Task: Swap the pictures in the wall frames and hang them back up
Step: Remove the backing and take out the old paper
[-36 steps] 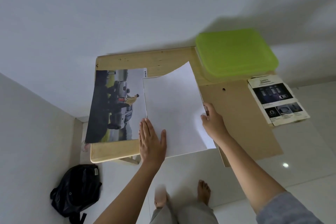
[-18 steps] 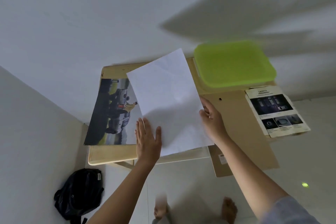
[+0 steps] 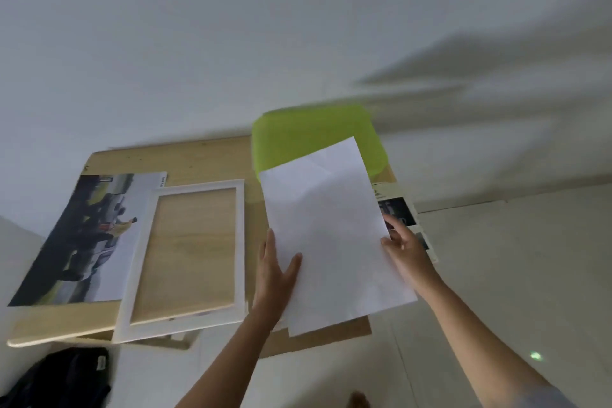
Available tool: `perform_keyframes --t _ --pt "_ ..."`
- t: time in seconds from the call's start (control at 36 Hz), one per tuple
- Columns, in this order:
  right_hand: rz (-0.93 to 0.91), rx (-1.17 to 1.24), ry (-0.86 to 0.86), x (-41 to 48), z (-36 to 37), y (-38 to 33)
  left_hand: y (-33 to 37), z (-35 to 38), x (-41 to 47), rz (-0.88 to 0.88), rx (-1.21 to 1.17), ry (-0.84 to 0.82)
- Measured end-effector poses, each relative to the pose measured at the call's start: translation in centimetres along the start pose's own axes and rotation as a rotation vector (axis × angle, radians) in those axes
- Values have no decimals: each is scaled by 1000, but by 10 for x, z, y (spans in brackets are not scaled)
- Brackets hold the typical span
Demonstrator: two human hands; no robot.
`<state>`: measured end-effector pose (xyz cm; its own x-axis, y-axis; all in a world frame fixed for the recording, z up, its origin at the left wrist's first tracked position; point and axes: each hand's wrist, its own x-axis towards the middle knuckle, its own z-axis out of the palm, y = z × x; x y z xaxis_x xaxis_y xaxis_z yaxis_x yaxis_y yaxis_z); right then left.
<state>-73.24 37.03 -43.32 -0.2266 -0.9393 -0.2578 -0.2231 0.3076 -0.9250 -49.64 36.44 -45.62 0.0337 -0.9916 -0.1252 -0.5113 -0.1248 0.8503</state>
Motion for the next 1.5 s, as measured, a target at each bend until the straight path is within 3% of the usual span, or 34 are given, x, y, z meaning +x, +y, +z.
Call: perform_keyframes --t 0.22,0.47,0.75,0.92,1.11,1.5 --pt "176 -153 132 -10 -95 52 23 105 -25 -45 68 -165" --pt "151 -297 154 13 -128 80 36 148 -9 38 265 -223" --pt "85 -617 83 37 -127 85 36 150 3 127 625 -208" --pt "-107 -694 -37 37 -99 75 29 152 4 156 732 -250" --pt "-217 -843 -212 37 -69 71 26 156 2 152 752 -250" --pt "-199 -950 -183 43 -61 69 28 147 5 173 779 -274"
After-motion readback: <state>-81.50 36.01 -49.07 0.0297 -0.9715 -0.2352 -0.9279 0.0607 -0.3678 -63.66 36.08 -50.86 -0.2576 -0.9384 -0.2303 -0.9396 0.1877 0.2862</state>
